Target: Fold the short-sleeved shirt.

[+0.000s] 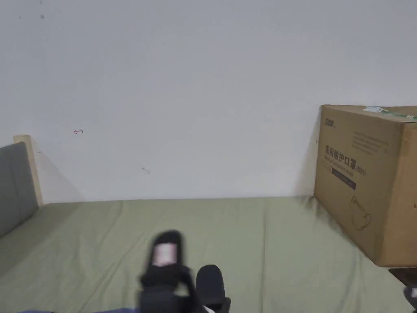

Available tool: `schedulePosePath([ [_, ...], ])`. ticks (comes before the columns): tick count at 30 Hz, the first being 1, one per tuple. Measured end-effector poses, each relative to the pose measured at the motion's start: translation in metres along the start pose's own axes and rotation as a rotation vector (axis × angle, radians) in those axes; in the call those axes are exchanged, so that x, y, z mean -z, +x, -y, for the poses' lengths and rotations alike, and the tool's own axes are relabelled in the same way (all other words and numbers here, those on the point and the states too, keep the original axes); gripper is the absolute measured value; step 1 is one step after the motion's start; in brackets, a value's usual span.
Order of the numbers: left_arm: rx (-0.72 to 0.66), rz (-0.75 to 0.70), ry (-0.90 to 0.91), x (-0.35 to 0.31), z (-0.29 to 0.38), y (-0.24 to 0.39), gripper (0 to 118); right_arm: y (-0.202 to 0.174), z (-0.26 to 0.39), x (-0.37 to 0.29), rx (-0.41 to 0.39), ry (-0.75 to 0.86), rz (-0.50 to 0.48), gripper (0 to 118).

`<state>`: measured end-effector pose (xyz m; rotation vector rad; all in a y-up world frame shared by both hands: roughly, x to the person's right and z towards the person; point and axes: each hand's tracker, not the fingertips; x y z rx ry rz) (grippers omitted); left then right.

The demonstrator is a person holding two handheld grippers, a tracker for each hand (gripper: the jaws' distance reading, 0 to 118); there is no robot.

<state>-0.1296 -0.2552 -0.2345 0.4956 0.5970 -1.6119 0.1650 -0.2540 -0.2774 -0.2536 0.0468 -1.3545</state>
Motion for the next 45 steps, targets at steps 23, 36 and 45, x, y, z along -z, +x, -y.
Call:
schedulePosePath([
  [23,-1.495,0.349,-0.633,0.003,0.08,-0.046,118,-0.049,0.105,-0.023,-1.472,0.229,-0.169,118],
  [36,-1.463,0.325,-0.584,0.002,0.069,-0.055,117,-0.055,0.098,-0.026,-1.386,0.218,-0.168,118],
  [45,-1.491,0.308,-0.587,0.004,0.07,-0.062,117,-0.055,0.1,-0.029,-1.416,0.225,-0.169,118],
])
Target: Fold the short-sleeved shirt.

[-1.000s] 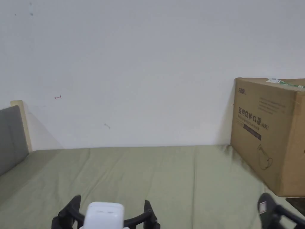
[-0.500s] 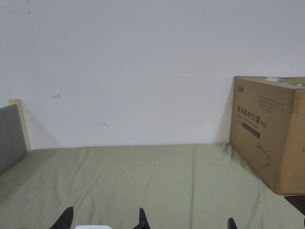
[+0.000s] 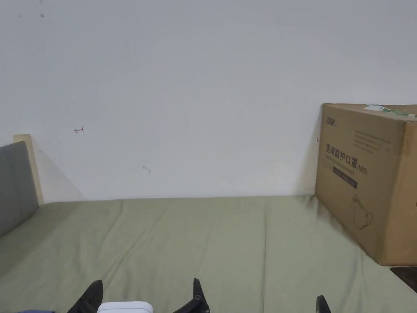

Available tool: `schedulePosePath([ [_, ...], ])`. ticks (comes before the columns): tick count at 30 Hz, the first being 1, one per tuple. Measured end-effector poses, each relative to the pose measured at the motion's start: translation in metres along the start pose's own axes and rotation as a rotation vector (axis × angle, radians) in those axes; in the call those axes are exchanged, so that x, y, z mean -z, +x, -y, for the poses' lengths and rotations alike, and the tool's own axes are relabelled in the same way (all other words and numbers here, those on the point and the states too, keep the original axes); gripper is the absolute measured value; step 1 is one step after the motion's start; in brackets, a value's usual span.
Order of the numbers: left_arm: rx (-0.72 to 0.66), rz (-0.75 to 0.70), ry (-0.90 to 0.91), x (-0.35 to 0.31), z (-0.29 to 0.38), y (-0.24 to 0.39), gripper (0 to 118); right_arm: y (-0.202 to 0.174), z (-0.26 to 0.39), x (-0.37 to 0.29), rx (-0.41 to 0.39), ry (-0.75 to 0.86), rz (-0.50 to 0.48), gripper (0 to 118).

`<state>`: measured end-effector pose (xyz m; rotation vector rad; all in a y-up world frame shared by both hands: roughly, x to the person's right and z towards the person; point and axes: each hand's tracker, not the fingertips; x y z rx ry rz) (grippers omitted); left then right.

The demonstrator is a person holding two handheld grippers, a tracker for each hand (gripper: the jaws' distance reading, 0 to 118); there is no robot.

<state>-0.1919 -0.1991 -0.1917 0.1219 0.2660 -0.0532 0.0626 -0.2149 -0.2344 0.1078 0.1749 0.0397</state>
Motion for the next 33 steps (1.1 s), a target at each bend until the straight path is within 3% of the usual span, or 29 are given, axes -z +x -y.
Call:
schedulePosePath([
  [20,-0.03,0.011,-0.06,0.004,-0.006,-0.006,112,0.001,-0.002,0.002,0.041,-0.046,-0.003,118],
  [22,-0.026,0.02,-0.068,0.003,-0.007,-0.006,101,0.001,-0.001,0.003,0.035,-0.049,0.003,117],
  [23,-0.027,0.037,-0.089,0.002,-0.008,-0.006,81,0.002,-0.002,0.003,0.033,-0.052,-0.001,113],
  [24,-0.025,0.049,-0.108,0.004,-0.009,-0.005,32,0.003,-0.002,0.001,0.035,-0.051,-0.013,83],
  [25,-0.016,0.045,-0.126,0.007,-0.01,-0.003,0,0.004,-0.003,0.0,0.043,-0.044,-0.02,26],
  [26,0.019,0.008,-0.165,0.012,-0.008,-0.001,0,0.004,-0.003,0.0,0.054,-0.036,0.005,0],
  [27,0.045,-0.039,-0.157,0.014,-0.007,0.0,0,0.004,-0.004,0.006,0.028,-0.084,0.085,0],
  [28,0.024,-0.016,-0.164,0.016,-0.004,-0.002,0,0.007,-0.003,0.006,0.079,-0.071,0.097,0],
  [29,-0.038,0.074,-0.186,0.017,-0.002,-0.008,0,0.014,-0.003,0.009,0.14,-0.094,0.005,0],
  [30,-0.091,0.104,-0.214,0.019,-0.001,-0.013,0,0.018,-0.003,0.011,0.162,-0.12,0.006,0],
  [31,-0.115,0.094,-0.23,0.021,0.0,-0.015,0,0.018,-0.002,0.013,0.134,-0.14,0.047,0],
  [33,-0.102,0.052,-0.242,0.024,0.002,-0.015,0,0.022,0.001,0.015,0.135,-0.138,0.048,0],
])
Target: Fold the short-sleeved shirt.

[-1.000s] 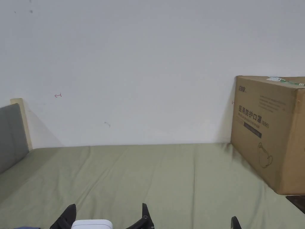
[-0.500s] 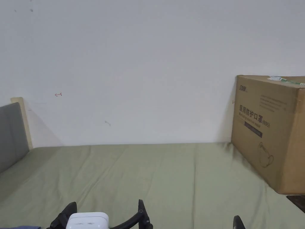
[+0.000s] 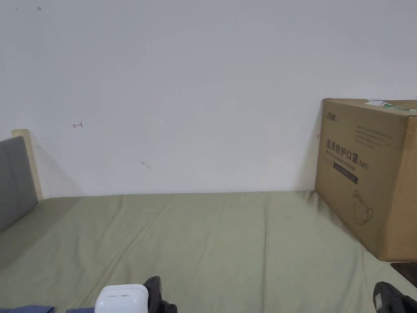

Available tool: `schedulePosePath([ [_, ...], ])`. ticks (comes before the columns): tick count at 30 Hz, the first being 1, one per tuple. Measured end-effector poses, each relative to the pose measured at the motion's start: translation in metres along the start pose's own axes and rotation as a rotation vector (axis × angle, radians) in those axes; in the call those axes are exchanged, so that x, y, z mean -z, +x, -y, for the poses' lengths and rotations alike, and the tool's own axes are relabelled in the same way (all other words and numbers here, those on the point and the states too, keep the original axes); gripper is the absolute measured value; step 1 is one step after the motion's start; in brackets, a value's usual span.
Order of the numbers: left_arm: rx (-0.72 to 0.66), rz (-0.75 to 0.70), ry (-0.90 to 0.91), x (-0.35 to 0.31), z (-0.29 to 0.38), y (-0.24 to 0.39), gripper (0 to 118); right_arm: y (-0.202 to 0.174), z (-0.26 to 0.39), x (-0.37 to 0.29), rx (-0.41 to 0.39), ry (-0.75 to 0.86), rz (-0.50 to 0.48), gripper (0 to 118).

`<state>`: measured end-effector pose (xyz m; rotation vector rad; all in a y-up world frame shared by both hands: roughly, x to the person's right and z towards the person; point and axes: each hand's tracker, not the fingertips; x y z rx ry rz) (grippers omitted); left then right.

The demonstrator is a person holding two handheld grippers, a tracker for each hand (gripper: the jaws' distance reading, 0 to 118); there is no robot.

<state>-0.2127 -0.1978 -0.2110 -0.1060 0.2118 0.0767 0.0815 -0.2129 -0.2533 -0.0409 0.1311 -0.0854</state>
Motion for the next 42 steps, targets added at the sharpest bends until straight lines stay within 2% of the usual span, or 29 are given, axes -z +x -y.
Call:
schedulePosePath([
  [4,-0.01,-0.031,-0.007,-0.003,-0.002,-0.017,0,-0.005,0.0,0.005,0.007,-0.013,-0.007,0],
  [7,0.002,-0.126,-0.001,-0.019,-0.006,-0.051,0,-0.032,-0.001,0.015,-0.011,-0.019,-0.065,0],
  [10,0.032,-0.246,0.008,-0.046,-0.007,-0.097,0,-0.08,0.002,0.022,0.009,-0.054,-0.216,0],
  [12,0.07,-0.355,0.011,-0.07,-0.004,-0.124,0,-0.117,0.009,0.028,0.042,-0.136,-0.411,0],
  [14,0.072,-0.416,-0.001,-0.087,0.0,-0.143,0,-0.144,0.013,0.027,0.058,-0.18,-0.535,0],
  [18,0.032,-0.47,-0.01,-0.106,0.002,-0.169,0,-0.172,0.013,0.021,0.013,-0.166,-0.626,0],
  [22,-0.013,-0.435,-0.026,-0.098,-0.013,-0.19,0,-0.171,0.011,0.02,-0.04,-0.153,-0.633,0],
  [25,-0.087,-0.304,-0.225,-0.051,-0.03,-0.23,0,-0.16,0.011,0.018,-0.082,-0.157,-0.609,0],
  [28,-0.206,-0.14,-0.527,0.022,-0.018,-0.277,2,-0.15,0.016,0.018,-0.126,-0.182,-0.589,0],
  [29,-0.245,-0.092,-0.623,0.045,-0.007,-0.289,22,-0.148,0.019,0.018,-0.148,-0.195,-0.582,0],
  [30,-0.28,-0.062,-0.718,0.069,0.009,-0.302,74,-0.146,0.023,0.018,-0.171,-0.21,-0.576,0],
  [31,-0.305,-0.07,-0.748,0.083,0.022,-0.309,87,-0.145,0.027,0.018,-0.188,-0.222,-0.572,0],
  [33,-0.318,-0.098,-0.832,0.112,0.052,-0.319,106,-0.142,0.035,0.019,-0.22,-0.259,-0.576,0],
  [34,-0.329,-0.092,-0.84,0.121,0.063,-0.319,113,-0.14,0.039,0.019,-0.232,-0.276,-0.579,0],
  [35,-0.346,-0.094,-0.84,0.132,0.072,-0.323,108,-0.139,0.044,0.02,-0.247,-0.294,-0.581,0],
  [37,-0.36,-0.135,-0.884,0.157,0.095,-0.33,109,-0.137,0.051,0.02,-0.275,-0.318,-0.578,0],
  [41,-0.202,-0.258,-1.013,0.197,0.156,-0.335,109,-0.134,0.059,0.021,-0.312,-0.36,-0.589,0],
  [42,-0.187,-0.262,-1.056,0.199,0.173,-0.332,115,-0.133,0.06,0.022,-0.316,-0.367,-0.591,0],
])
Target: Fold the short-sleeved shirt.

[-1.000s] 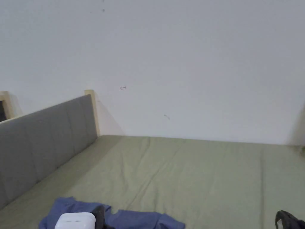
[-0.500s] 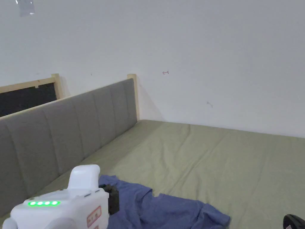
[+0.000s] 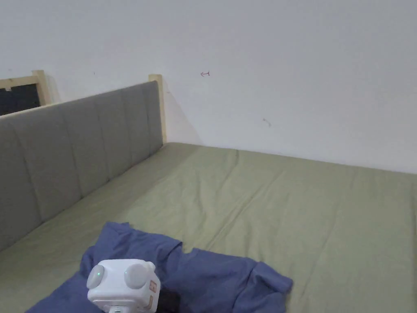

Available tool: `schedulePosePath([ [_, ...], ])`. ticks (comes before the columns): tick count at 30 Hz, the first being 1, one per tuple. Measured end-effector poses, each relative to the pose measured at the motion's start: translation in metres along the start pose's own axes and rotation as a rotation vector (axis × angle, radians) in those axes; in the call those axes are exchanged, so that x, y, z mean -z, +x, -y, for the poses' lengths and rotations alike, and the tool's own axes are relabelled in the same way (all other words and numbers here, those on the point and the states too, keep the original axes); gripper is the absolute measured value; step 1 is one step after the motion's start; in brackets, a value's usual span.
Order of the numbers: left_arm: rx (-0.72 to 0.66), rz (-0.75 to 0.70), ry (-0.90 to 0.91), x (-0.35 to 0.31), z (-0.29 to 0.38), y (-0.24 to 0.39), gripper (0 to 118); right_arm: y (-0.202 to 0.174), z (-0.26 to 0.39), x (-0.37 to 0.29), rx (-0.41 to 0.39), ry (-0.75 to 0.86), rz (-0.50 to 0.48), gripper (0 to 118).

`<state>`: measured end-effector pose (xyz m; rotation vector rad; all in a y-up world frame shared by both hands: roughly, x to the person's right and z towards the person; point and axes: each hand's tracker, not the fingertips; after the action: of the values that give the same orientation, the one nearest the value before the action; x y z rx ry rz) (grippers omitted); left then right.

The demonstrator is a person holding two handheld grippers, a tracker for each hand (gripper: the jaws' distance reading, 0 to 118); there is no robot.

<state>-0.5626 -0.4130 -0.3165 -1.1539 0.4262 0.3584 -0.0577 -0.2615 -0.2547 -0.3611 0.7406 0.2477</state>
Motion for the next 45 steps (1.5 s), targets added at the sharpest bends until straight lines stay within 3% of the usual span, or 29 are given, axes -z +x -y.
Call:
schedulePosePath([
  [2,0.082,0.039,0.181,-0.005,0.015,0.008,118,0.001,0.001,0.001,0.0,-0.012,-0.002,0],
  [5,0.056,-0.019,0.152,-0.007,0.019,0.013,118,0.004,0.001,0.002,0.016,-0.012,0.003,0],
  [7,0.072,-0.039,0.178,-0.018,0.025,0.017,108,0.006,0.001,0.004,0.039,-0.007,0.006,0],
  [8,0.098,-0.033,0.215,-0.024,0.024,0.016,86,0.008,0.001,0.004,0.053,-0.009,0.005,0],
  [9,0.118,-0.011,0.296,-0.038,0.031,0.016,34,0.011,0.001,0.005,0.065,-0.015,0.001,0],
  [10,0.118,-0.044,0.363,-0.049,0.036,0.017,1,0.013,0.001,0.005,0.074,-0.019,-0.001,0],
  [12,0.095,-0.133,0.41,-0.064,0.042,0.008,1,0.018,0.001,0.002,0.09,-0.02,0.004,0],
  [14,0.017,0.052,0.439,-0.083,0.044,-0.012,1,0.023,0.001,-0.002,0.098,-0.015,0.01,0],
  [16,-0.004,0.036,0.505,-0.11,0.042,-0.023,1,0.029,0.001,-0.006,0.1,-0.012,0.019,0],
  [22,0.095,0.006,0.689,-0.214,0.032,-0.018,1,0.048,0.0,-0.021,0.134,0.021,0.061,0],
  [23,0.159,-0.018,0.801,-0.239,0.027,-0.012,1,0.052,0.0,-0.024,0.154,0.03,0.064,0],
  [28,0.365,0.088,0.986,-0.341,0.018,0.07,1,0.07,-0.003,-0.042,0.238,0.08,0.082,0],
  [33,0.504,0.32,1.012,-0.403,0.019,0.177,1,0.086,-0.007,-0.069,0.257,0.111,0.164,0],
  [36,0.557,0.459,0.982,-0.413,0.022,0.235,1,0.099,-0.006,-0.087,0.264,0.132,0.224,0],
  [40,0.648,0.506,0.838,-0.384,0.019,0.304,1,0.123,0.001,-0.11,0.315,0.145,0.289,0],
  [45,0.597,0.578,0.442,-0.248,0.021,0.372,1,0.151,0.029,-0.119,0.41,0.096,0.351,0],
])
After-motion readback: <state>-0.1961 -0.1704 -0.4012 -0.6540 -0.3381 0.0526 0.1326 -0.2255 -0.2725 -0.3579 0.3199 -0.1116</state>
